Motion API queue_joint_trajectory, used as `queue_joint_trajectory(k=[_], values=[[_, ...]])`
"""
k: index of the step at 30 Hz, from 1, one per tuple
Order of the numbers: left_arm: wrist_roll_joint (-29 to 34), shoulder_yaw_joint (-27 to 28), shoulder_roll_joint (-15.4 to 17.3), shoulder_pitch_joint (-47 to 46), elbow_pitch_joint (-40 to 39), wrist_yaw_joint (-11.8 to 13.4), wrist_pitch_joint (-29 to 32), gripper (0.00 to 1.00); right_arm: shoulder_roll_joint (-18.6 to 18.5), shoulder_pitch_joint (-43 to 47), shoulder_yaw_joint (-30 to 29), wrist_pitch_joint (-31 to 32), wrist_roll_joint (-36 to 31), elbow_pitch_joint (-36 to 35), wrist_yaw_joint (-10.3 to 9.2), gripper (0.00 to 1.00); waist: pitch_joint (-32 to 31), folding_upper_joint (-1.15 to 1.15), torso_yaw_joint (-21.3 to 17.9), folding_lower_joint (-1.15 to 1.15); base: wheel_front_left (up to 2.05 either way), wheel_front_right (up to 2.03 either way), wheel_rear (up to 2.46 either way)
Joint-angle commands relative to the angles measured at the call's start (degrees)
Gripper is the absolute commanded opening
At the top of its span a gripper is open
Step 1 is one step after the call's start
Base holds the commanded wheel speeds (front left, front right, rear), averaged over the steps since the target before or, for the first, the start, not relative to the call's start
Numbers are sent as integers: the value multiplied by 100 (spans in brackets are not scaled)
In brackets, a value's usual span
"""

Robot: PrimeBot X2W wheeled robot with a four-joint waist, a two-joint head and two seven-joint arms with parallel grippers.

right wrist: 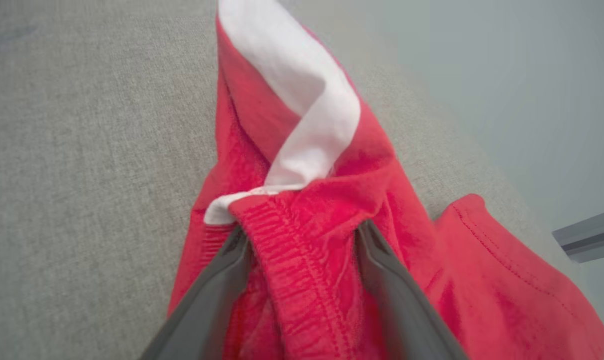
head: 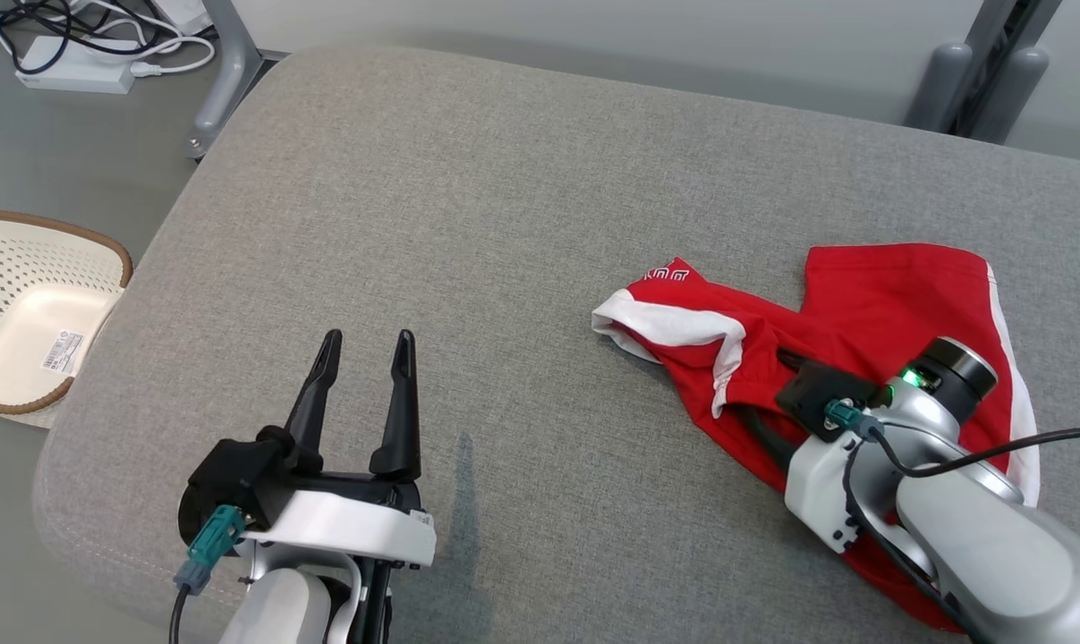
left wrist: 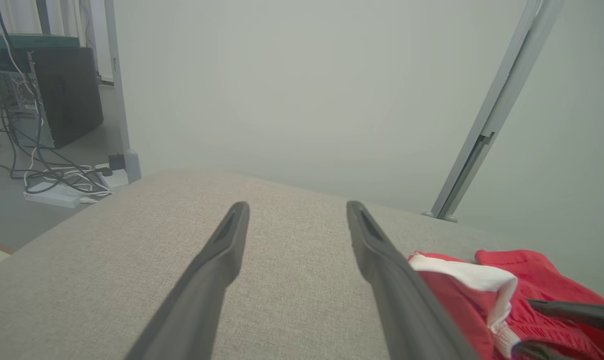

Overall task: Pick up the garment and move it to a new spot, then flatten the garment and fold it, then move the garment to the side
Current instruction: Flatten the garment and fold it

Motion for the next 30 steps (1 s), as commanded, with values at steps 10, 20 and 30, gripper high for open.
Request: queue_joint_trajectory(k=[10, 20, 30], values=[[156, -70, 21, 108, 160, -65, -4, 100, 545, 47, -285, -856, 375, 122, -1, 0, -316, 0, 24, 0, 0, 0, 0], [293, 105, 16, 390, 210, -118, -4, 100, 1118, -472, -299, -1371, 2295, -1024, -1, 0, -780, 0, -137, 0, 0, 0, 0], [393, 221, 21, 486, 175, -150, -2, 100, 621, -457, -1842, -1337, 4117, -1268, -1, 0, -817, 0, -347, 0, 0, 0, 0]])
